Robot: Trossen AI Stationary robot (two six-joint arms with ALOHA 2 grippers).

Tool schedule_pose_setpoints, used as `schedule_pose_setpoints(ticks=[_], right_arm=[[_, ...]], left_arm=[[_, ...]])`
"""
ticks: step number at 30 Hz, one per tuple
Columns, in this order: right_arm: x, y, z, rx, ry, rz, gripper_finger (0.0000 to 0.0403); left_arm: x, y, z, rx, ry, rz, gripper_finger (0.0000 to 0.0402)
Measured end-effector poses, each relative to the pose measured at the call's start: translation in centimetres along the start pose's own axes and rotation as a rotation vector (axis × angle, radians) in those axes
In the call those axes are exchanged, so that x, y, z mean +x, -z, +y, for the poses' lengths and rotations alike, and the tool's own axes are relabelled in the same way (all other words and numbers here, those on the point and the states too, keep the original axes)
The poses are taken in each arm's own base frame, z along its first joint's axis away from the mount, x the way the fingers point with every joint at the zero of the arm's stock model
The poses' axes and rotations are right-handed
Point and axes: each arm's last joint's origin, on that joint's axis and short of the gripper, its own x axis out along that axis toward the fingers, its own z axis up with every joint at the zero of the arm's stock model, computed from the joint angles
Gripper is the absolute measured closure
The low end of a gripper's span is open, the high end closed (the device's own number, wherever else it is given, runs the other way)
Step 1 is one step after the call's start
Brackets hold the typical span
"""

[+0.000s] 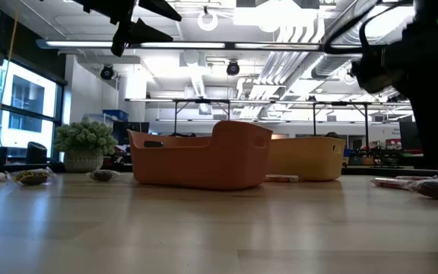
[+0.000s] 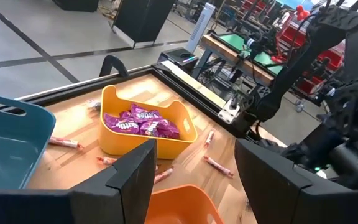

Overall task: Sort candy
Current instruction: Put the brown candy into the orange bin

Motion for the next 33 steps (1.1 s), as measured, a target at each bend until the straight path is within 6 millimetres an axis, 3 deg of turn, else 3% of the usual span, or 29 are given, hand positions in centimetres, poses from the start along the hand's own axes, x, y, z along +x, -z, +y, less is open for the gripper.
schedule_pose_setpoints(ticks=[6,10,13,17,19,24,33], right_arm=[[2.3,0.4,-1.7,0.083,0.025,0.001,0.0169],[3.3,0.5,-1.7,0.1,-0.064,-0.015,0.0207],[3.4,0.5,-1.6,0.096,-0.061,-0.026,0.0258],[2.9,0.1,-1.6,0.064,-0.033,-0.095,0.0368],[2.2,-0.6,-1.2,0.039,-0.069,-0.128,0.039],[-0.3,-3.3,0.3,-0.049,-0.144,-0.205,0.0399],[-7.2,-9.8,3.7,-0.216,-0.329,-0.539,0.0398]], left_arm=[[0.0,0.0,0.0,-0.002,0.001,-0.002,0.0193],[0.0,-0.1,-0.3,-0.01,0.061,0.012,0.0193],[-0.1,0.4,-0.5,-0.005,0.164,0.115,0.0193],[-0.7,2.2,-0.6,-0.057,0.201,0.33,0.0194],[-1.4,3.6,-0.5,-0.066,0.147,0.458,0.02],[-3.9,7.5,0.3,-0.085,-0.093,0.693,0.023],[-6.8,12.4,1.9,-0.263,-0.347,0.767,0.0264]])
